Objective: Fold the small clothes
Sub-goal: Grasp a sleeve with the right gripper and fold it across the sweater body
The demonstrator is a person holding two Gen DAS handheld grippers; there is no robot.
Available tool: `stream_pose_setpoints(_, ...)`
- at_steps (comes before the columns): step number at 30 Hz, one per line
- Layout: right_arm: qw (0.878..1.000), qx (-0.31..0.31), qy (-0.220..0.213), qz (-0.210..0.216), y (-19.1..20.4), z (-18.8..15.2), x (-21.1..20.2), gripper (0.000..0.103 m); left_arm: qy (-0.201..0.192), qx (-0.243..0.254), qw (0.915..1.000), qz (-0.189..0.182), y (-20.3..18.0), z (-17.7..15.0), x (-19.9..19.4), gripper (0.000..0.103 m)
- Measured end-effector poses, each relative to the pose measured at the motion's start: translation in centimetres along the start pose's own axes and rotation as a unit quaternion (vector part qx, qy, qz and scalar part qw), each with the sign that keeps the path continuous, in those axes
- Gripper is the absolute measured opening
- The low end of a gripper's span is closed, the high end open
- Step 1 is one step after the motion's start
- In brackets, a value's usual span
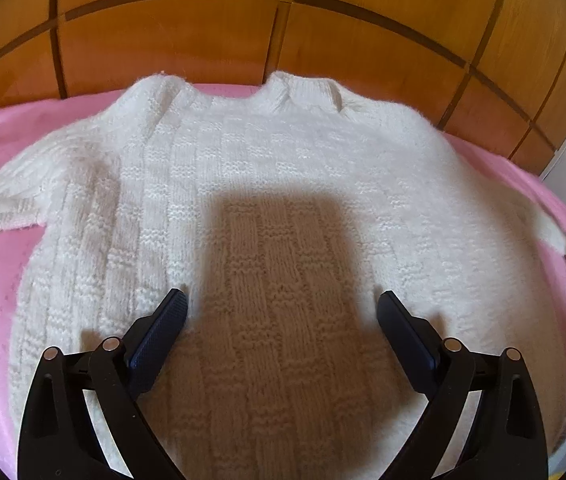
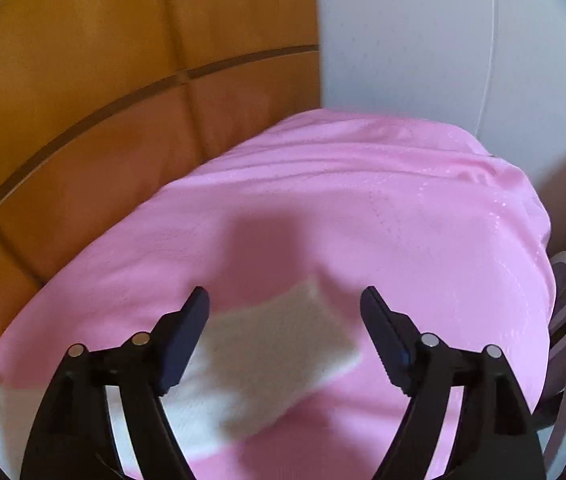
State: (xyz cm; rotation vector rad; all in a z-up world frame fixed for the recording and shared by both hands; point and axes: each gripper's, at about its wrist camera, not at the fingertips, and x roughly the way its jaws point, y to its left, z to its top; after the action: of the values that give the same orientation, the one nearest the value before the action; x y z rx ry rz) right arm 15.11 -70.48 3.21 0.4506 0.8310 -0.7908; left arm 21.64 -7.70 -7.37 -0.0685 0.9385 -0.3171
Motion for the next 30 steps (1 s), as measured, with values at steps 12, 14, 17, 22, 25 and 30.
stream_pose_setpoints(12, 0.970, -0.081, 0.102, 0.204, 10.2, -8.1, -0.8, 0.061, -0.038, -0.079, 0.9960, 0.018, 5.4, -1.7, -7.1, 0.095)
stream_pose_setpoints(14, 0.977, -0.114, 0.124, 0.134, 11.9, -8.9, 2.7, 0.062, -0.043, -0.091, 0.9944, 0.031, 6.5, -2.1, -8.2, 0.095)
stream_pose_setpoints(17, 0.981, -0.135, 0.107, 0.092, 13.5, -9.6, 3.5, 0.069, -0.050, -0.111, 0.9911, 0.054, 8.9, -3.2, -10.2, 0.095)
stream_pose_setpoints(22, 0.979, -0.137, 0.096, 0.120, 14.0, -10.7, 0.3, 0.084, -0.037, -0.142, 0.9863, 0.075, 12.8, -6.3, -12.1, 0.095)
stream_pose_setpoints(25, 0.963, -0.152, 0.125, 0.184, 14.3, -13.2, -1.9, 0.086, -0.021, -0.160, 0.9851, 0.061, 14.3, -8.6, -12.9, 0.095)
stream_pose_setpoints(30, 0.919, -0.190, 0.182, 0.294, 14.0, -19.1, -6.7, 0.087, 0.007, -0.208, 0.9777, -0.024, 15.8, -12.1, -13.8, 0.085)
